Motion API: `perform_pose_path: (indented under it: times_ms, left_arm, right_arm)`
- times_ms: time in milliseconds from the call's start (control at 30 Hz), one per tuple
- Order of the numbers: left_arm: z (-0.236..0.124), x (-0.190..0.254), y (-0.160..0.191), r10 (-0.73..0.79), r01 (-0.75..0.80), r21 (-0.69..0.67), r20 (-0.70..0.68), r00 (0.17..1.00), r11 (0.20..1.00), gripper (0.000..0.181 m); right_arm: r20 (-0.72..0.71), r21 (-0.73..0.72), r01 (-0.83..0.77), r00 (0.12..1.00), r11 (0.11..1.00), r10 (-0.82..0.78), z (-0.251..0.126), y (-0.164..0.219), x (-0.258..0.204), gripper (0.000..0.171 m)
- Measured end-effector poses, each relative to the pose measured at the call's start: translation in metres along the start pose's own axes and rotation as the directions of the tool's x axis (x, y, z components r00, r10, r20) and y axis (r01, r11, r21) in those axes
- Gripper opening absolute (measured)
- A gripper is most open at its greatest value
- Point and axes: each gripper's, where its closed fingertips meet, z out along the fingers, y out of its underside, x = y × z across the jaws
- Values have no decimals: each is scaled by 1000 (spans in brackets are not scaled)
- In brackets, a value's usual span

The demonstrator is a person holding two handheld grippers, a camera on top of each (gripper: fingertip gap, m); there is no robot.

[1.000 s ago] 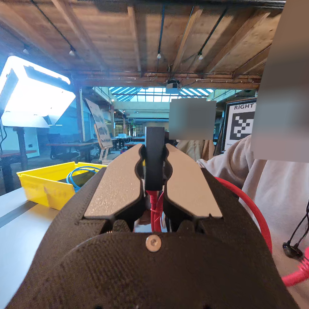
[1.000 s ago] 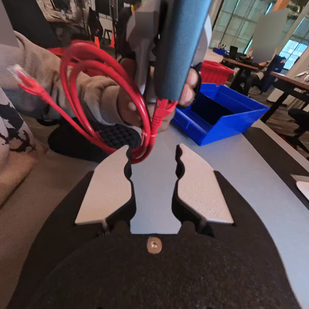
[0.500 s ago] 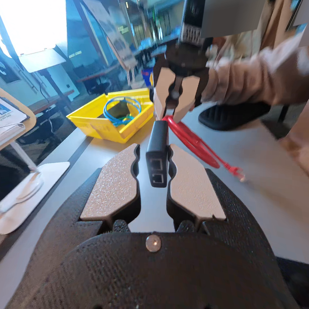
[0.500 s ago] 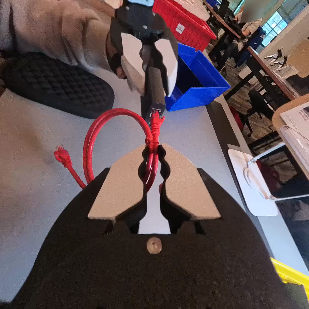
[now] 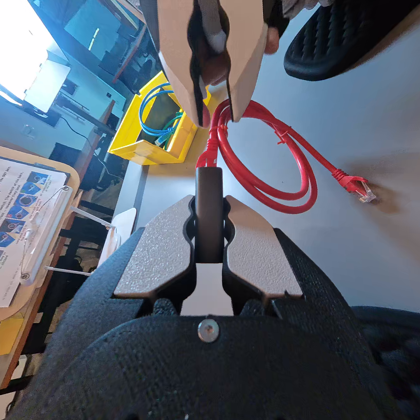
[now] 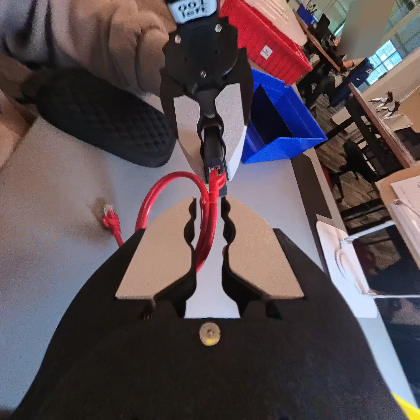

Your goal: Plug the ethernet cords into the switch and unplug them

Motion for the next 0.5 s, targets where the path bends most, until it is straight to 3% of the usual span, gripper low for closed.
perform_pose_path:
  times_ms: [133, 233, 500]
  left_arm:
    - [3, 1, -4, 37, -37, -1, 31, 999, 999, 21]
    - [8, 3, -7, 69, -68, -35, 45, 997, 997, 21]
    - [5, 9, -8, 51, -50, -48, 19, 999, 998, 21]
  right_arm:
    - [5, 46, -87, 996, 995, 87, 1, -16, 3, 24]
    - [-26, -77, -23, 999, 997, 21, 16, -2, -2, 22]
    - [-65, -114, 43, 997, 993, -51, 26, 0, -2, 16]
